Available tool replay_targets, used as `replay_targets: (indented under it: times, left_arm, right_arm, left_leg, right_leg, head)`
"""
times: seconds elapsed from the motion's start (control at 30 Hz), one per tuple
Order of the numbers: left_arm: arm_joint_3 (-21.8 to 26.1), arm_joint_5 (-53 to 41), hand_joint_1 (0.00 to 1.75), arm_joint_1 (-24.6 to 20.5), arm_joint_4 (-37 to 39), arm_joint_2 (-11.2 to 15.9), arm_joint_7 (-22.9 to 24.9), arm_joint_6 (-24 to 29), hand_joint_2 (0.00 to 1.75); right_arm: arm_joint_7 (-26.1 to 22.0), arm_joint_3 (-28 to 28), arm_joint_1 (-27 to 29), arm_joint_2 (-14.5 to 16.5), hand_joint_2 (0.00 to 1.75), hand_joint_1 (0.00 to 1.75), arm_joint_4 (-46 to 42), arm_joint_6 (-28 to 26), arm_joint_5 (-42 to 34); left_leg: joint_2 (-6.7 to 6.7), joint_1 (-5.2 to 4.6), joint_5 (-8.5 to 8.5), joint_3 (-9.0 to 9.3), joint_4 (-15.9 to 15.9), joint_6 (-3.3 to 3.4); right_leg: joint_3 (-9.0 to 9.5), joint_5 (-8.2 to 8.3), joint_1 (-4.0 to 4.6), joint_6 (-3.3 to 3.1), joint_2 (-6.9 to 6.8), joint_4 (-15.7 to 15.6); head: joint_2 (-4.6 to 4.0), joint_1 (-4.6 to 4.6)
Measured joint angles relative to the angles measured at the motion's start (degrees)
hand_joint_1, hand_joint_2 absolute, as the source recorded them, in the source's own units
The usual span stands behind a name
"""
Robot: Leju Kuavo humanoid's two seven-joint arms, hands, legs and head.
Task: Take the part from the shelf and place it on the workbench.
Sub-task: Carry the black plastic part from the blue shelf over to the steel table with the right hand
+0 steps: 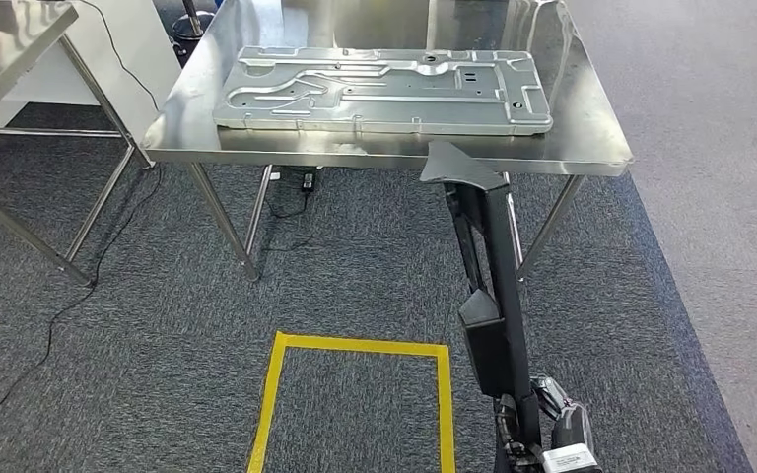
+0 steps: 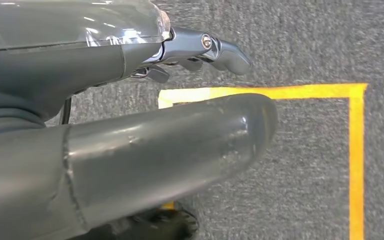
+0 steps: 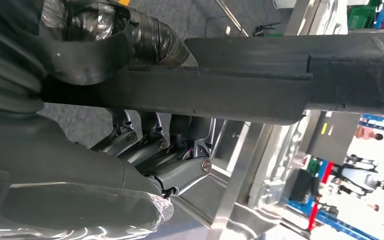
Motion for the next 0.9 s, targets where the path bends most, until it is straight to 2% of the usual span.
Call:
replay_targets:
  times: [0.03, 0.07, 0.1, 0.13, 0.2, 0.23, 0.3, 0.33, 0.4, 0.47, 0.5, 0.53, 0.57, 0.6, 0.63, 0.67, 0.7, 0.77, 0.83, 0.87, 0.9]
  left_arm:
    - [0.14, -0.04, 0.00, 0.10, 0.06, 0.03, -0.03, -0.03, 0.00]
    - [0.24, -0.08, 0.00, 0.16, 0.13, 0.07, -0.07, -0.07, 0.00]
    - [0.32, -0.13, 0.00, 0.17, 0.20, 0.11, -0.13, -0.11, 0.00]
    - [0.39, -0.21, 0.00, 0.14, 0.27, 0.17, -0.18, -0.18, 0.00]
    - [0.53, -0.33, 0.00, 0.05, 0.38, 0.27, -0.28, -0.25, 0.00]
    - [0.58, -0.37, 0.00, 0.06, 0.43, 0.31, -0.31, -0.27, 0.00]
    - [0.62, -0.39, 0.00, 0.10, 0.47, 0.33, -0.32, -0.28, 0.00]
    - [0.66, -0.40, 0.00, 0.08, 0.49, 0.35, -0.33, -0.28, 0.00]
    - [0.72, -0.43, 0.00, -0.07, 0.52, 0.37, -0.35, -0.28, 0.00]
    - [0.83, -0.46, 0.00, -0.13, 0.63, 0.37, -0.38, -0.32, 0.00]
    - [0.94, -0.48, 0.00, -0.09, 0.73, 0.37, -0.42, -0.36, 0.00]
    - [1.07, -0.50, 0.00, -0.07, 0.85, 0.37, -0.48, -0.43, 0.00]
    - [1.22, -0.53, 0.00, -0.08, 0.98, 0.37, -0.59, -0.52, 0.00]
    - [1.38, -0.57, 0.00, -0.12, 1.12, 0.38, -0.76, -0.65, 0.00]
    - [1.55, -0.61, 0.00, -0.19, 1.24, 0.42, -0.96, -0.80, 0.00]
    - [1.70, -0.72, 0.00, -0.30, 1.36, 0.49, -1.19, -0.94, 0.00]
    - [1.84, -0.89, 0.00, -0.41, 1.50, 0.57, -1.42, -1.04, 0.00]
    - [2.04, -1.36, 0.00, -0.57, 1.86, 0.71, -1.90, -1.14, 0.00]
    - [2.16, -1.90, 0.00, -0.66, 2.25, 0.95, -2.31, -1.22, 0.00]
    - [2.20, -2.19, 0.00, -0.78, 2.49, 1.05, -2.45, -1.28, 0.00]
    - [2.23, -2.45, 0.00, -0.91, 2.75, 1.16, -2.54, -1.34, 0.00]
  right_arm:
    - [-0.05, 0.13, -0.01, -0.02, 1.75, 1.75, 0.11, -0.16, -0.46]
    - [-0.09, 0.23, -0.02, -0.04, 1.75, 1.75, 0.21, -0.30, -0.84]
    - [-0.11, 0.33, -0.03, -0.07, 1.75, 1.75, 0.29, -0.38, -1.07]
    - [-0.09, 0.45, -0.06, -0.09, 1.75, 1.75, 0.37, -0.43, -1.18]
    - [-0.05, 0.70, -0.16, -0.17, 1.75, 1.75, 0.54, -0.49, -1.22]
    - [-0.04, 0.81, -0.18, -0.25, 1.75, 1.75, 0.63, -0.51, -1.25]
    - [-0.03, 0.93, -0.19, -0.46, 1.75, 1.75, 0.71, -0.52, -1.29]
    - [-0.05, 0.96, -0.18, -0.60, 1.75, 1.75, 0.72, -0.52, -1.28]
    - [-0.07, 0.98, -0.21, -0.84, 1.75, 1.75, 0.73, -0.54, -1.28]
    - [0.03, 1.04, -0.21, -0.99, 1.75, 1.75, 0.80, -0.58, -1.21]
    - [0.17, 1.10, -0.22, -1.10, 1.75, 1.75, 0.90, -0.68, -1.08]
    - [0.43, 1.17, -0.23, -1.24, 1.75, 1.75, 1.01, -0.81, -0.79]
    - [0.81, 1.27, -0.24, -1.40, 1.75, 1.75, 1.10, -0.96, -0.31]
    - [1.37, 1.38, -0.28, -1.59, 1.75, 1.75, 1.16, -1.07, 0.45]
    - [2.14, 1.48, -0.38, -1.76, 1.75, 1.75, 1.19, -1.12, 1.50]
    - [3.05, 1.56, -0.49, -1.96, 1.75, 1.75, 1.14, -1.16, 2.78]
    - [4.01, 1.61, -0.55, -2.17, 1.75, 1.75, 1.01, -1.25, 4.13]
    - [5.99, 1.62, -0.51, -2.66, 1.75, 1.75, 0.42, -1.55, 6.80]
    - [8.17, 1.33, -0.51, -3.07, 1.75, 1.75, -0.56, -1.72, 9.52]
    - [9.26, 0.99, -0.74, -3.18, 1.75, 1.75, -1.09, -1.62, 10.80]
    - [10.21, 0.49, -1.14, -3.22, 1.75, 1.75, -1.56, -1.32, 11.79]
  left_leg:
    - [0.01, -0.01, 1.03, -0.56, -0.48, 0.04]
    - [0.03, -0.02, 3.18, -0.10, -2.92, 0.25]
    - [0.12, -0.07, 5.88, 1.08, -6.74, 0.59]
    - [0.28, -0.23, 7.58, 2.10, -10.20, 0.99]
    - [0.48, -0.60, 8.39, 3.01, -13.86, 1.59]
    - [0.49, -0.75, 8.32, 2.82, -14.00, 1.80]
    - [0.43, -0.44, 10.10, 2.94, -14.58, 2.33]
    - [0.44, -0.24, 10.84, 3.03, -14.92, 2.63]
    - [0.51, 0.04, 11.52, 3.08, -15.38, 3.04]
    - [0.49, 0.04, 11.66, 2.84, -15.39, 3.19]
    - [0.47, 0.06, 11.66, 2.76, -15.36, 3.17]
    - [0.42, 0.10, 11.62, 2.78, -15.34, 3.10]
    - [0.31, 0.18, 11.51, 2.90, -15.32, 2.93]
    - [0.19, 0.27, 11.32, 3.11, -15.31, 2.68]
    - [0.09, 0.27, 11.05, 3.27, -15.28, 2.32]
    - [0.01, 0.23, 10.69, 3.38, -15.25, 1.90]
    - [0.00, 0.16, 10.38, 3.46, -15.26, 1.51]
    - [0.00, 0.07, 9.90, 3.70, -15.47, 0.77]
    - [0.04, 0.26, 9.42, 4.02, -15.01, 0.16]
    - [0.06, 0.35, 8.68, 3.38, -13.33, -0.09]
    - [0.08, 0.42, 7.52, 1.85, -10.28, -0.27]
  right_leg:
    - [0.13, -0.12, 0.10, -0.03, -0.03, 0.02]
    - [0.32, -0.23, 0.20, -0.01, -0.03, 0.04]
    - [0.52, -0.33, 0.28, 0.04, -0.03, 0.05]
    - [0.71, -0.37, 0.37, 0.15, -0.03, 0.08]
    - [0.77, -0.39, 0.41, 0.63, 0.04, 0.12]
    - [0.77, -0.36, 0.42, 0.94, 0.08, 0.11]
    - [0.82, -0.51, 0.48, 1.64, 0.17, 0.28]
    - [0.63, -1.13, 0.47, 1.99, 0.27, 0.97]
    - [-1.26, -4.24, 0.18, 2.70, 0.54, 5.40]
    - [-4.55, -7.99, -0.29, 3.29, 0.65, 12.62]
    - [-5.57, -8.64, -0.56, 3.56, 0.65, 14.96]
    - [-5.60, -8.15, -0.82, 3.79, 0.65, 15.28]
    - [-4.45, -6.55, -1.07, 3.96, 0.64, 13.19]
    - [-2.41, -4.44, -1.30, 4.09, 0.64, 9.39]
    - [-0.24, -3.02, -1.39, 4.13, 0.69, 5.32]
    - [1.47, -2.17, -1.36, 3.97, 0.76, 2.04]
    - [2.46, -2.07, -1.26, 3.70, 0.81, 0.11]
    - [2.84, -2.70, -0.95, 2.83, 0.87, -0.61]
    - [3.48, -2.93, -1.05, 1.94, 0.86, -0.98]
    - [3.99, -3.08, -1.15, 1.47, 0.82, -1.21]
    - [4.53, -3.34, -1.19, 1.07, 0.76, -1.38]
  head:
    - [0.00, -0.01]
    - [0.00, -0.01]
    - [0.00, -0.01]
    - [0.00, 0.01]
    - [0.00, 0.01]
    - [0.00, 0.01]
    - [0.00, 0.01]
    - [0.00, 0.01]
    - [0.00, 0.02]
    - [0.00, 0.01]
    - [0.00, 0.01]
    - [0.00, 0.01]
    - [0.00, 0.02]
    - [0.00, 0.02]
    - [0.00, 0.02]
    - [0.00, 0.01]
    - [0.00, 0.01]
    - [0.00, 0.01]
    - [0.00, 0.00]
    - [0.00, 0.00]
    - [0.00, -0.01]
